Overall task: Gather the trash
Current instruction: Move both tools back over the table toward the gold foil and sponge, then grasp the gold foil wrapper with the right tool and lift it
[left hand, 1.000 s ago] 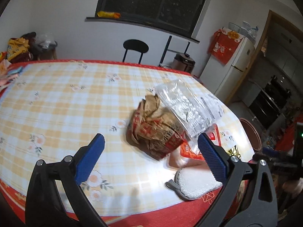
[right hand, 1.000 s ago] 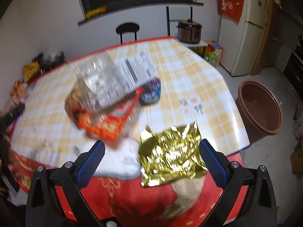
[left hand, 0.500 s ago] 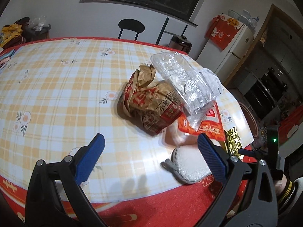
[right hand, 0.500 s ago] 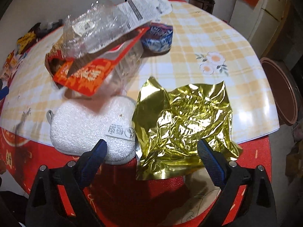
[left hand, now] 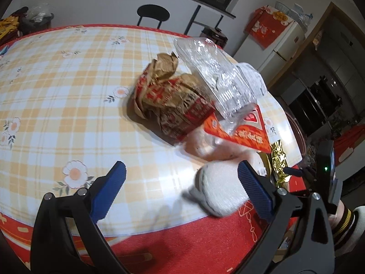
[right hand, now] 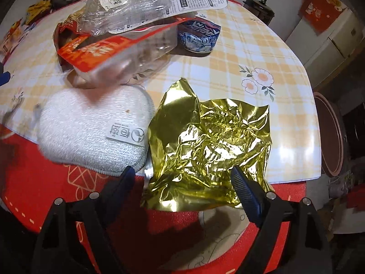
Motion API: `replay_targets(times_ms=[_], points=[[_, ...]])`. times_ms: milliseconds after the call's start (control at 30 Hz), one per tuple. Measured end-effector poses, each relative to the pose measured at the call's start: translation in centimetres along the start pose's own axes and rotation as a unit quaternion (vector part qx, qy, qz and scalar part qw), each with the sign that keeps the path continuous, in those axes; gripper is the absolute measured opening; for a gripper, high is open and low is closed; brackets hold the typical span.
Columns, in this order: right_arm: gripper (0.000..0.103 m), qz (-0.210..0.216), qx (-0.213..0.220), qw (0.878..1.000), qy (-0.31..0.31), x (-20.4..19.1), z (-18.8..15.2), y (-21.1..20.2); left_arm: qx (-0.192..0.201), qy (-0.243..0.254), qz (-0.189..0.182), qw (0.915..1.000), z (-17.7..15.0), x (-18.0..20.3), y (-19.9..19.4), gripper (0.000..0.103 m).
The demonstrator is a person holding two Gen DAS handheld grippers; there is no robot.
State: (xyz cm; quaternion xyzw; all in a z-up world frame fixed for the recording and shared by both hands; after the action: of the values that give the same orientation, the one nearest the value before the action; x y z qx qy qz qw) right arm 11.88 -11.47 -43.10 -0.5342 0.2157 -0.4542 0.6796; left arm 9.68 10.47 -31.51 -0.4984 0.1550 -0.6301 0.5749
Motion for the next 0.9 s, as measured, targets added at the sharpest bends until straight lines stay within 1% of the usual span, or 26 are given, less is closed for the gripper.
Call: replay_targets(times_ms=[33,133,233,333,400,467,533,567,600,633,667,700,733,800,900], points=[[0.084,0.001,-0.001,1.0,0.0,0.1,0.0,0.1,-0.002,0.002,-0.001,1.0,-0.1,0.1,0.1,0.096],[0.071,-0.015,-0.021,1.0,-0.012,0.3,-0.5,0.1,-0.003,0.005,-0.003,1.0,-0.1,0.5,0.1,0.096],[0.071,-0.022,-0.025,0.999,-0.01,0.7,-1.0,0.1,-0.007,0.0,-0.004,1.0,-0.2,0.4,0.4,0.096],[0.071,-0.027,-0.019,0.999,-0.011,0.6,-1.0,0.0,-0.016,-0.004,-0.006,0.9998,-0.3,0.5,0.8,0.096],[0.067,-0.034,-0.014,0.999,-0.014,0.5,-0.7,0.0,-0.021,-0.002,-0.008,0.9997,-0.4,0.7,1.0,0.096],[0.067,-0.038,-0.012,0.999,-0.014,0.4,-0.6,0.0,-0.026,0.0,-0.012,0.9996,-0.6,1.0,1.3,0.096],[0.064,-0.029,-0.009,0.999,-0.007,0.4,-0.8,0.0,-0.033,-0.001,-0.015,0.9994,-0.9,1.1,1.6,0.096],[0.059,-0.024,-0.008,1.0,-0.002,0.4,-0.9,0.0,-0.037,-0.002,-0.017,0.9992,-1.1,1.1,1.8,0.096],[0.052,-0.019,-0.007,1.0,0.003,0.5,-0.9,-0.1,-0.041,-0.002,-0.018,0.999,-1.2,1.1,1.9,0.096],[0.05,-0.022,-0.007,1.0,0.004,0.6,-0.9,-0.3,-0.044,-0.001,-0.019,0.9989,-1.3,1.2,2.1,0.096],[0.045,-0.022,-0.003,1.0,0.005,0.6,-0.7,-0.6,-0.047,0.001,-0.021,0.9987,-1.4,1.3,2.2,0.096],[0.034,-0.015,0.004,1.0,0.007,0.6,-0.5,-1.0,-0.05,0.007,-0.022,0.9985,-1.6,1.4,2.5,0.096],[0.027,-0.012,0.009,1.0,0.01,0.5,-0.4,-1.4,-0.053,0.014,-0.022,0.9982,-1.7,1.6,2.7,0.096],[0.017,-0.007,0.025,0.999,0.023,1.0,0.1,-2.6,-0.06,0.03,-0.021,0.9975,-2.1,1.9,3.3,0.096],[0.013,0.012,0.052,0.997,0.047,1.6,0.8,-4.3,-0.08,0.046,-0.027,0.9954,-3.0,2.6,4.0,0.096]])
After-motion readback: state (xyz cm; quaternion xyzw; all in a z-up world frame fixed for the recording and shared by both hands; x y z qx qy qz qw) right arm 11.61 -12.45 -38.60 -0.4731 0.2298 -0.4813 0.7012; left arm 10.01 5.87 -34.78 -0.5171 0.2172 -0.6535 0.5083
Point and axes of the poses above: each gripper's, at about its wrist camera, not at the fingertips, and y roughly the way its jaws point, x to its right, z to its top, the point moved 8 cm from there along y, roughly the way its jaws point, and after that the axes turned 12 degrees about -y, right-handed, at the moved point
